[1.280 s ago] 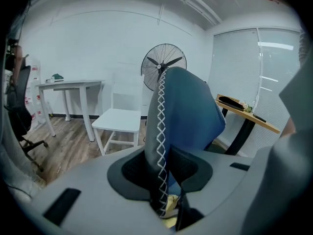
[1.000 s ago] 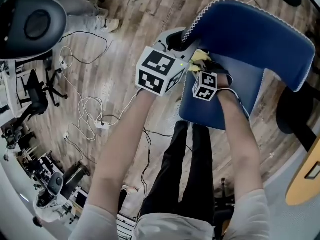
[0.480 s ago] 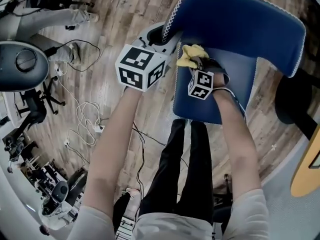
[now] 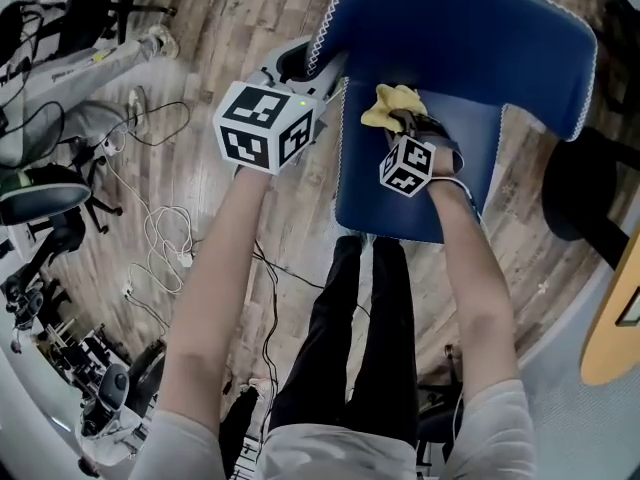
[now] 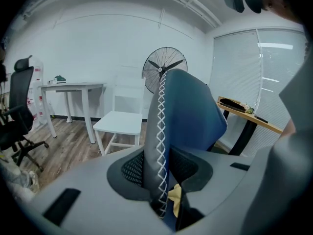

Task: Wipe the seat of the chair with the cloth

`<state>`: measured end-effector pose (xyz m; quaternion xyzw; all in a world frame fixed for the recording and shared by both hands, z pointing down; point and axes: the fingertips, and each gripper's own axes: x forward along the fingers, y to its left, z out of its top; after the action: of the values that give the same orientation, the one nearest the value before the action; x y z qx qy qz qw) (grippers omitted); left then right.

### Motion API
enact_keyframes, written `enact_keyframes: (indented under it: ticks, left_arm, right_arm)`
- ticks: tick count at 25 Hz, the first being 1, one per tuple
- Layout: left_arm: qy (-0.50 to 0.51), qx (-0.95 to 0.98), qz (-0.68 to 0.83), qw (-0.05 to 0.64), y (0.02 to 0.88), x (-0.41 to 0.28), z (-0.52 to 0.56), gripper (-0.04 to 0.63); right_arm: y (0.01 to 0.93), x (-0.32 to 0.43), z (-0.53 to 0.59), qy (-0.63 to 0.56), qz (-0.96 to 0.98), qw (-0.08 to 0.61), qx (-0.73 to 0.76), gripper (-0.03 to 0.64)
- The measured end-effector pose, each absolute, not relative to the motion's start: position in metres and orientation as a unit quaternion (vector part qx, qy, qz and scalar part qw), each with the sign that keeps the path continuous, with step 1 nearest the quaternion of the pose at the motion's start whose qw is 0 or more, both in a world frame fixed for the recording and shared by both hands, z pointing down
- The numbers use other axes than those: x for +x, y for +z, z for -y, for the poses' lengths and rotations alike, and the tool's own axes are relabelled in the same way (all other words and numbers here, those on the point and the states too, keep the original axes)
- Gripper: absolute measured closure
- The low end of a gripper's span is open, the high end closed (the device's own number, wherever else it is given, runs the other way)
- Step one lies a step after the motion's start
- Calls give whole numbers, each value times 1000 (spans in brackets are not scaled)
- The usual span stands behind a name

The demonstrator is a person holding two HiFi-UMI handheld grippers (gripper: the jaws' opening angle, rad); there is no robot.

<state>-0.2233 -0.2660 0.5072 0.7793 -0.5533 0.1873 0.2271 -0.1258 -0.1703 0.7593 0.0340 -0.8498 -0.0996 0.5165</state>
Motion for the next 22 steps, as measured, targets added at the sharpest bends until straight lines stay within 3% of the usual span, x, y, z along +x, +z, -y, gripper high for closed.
enact_keyframes:
  ticks: [10,22]
  left_arm:
    - [189,774,563,220,507,-219,265,465]
    - [187,803,521,223,509,-163,284,466]
  right_arm:
    - [763,-72,186,-68,847,522,77,520]
    - [769,23,204,-32,827,545,137,520]
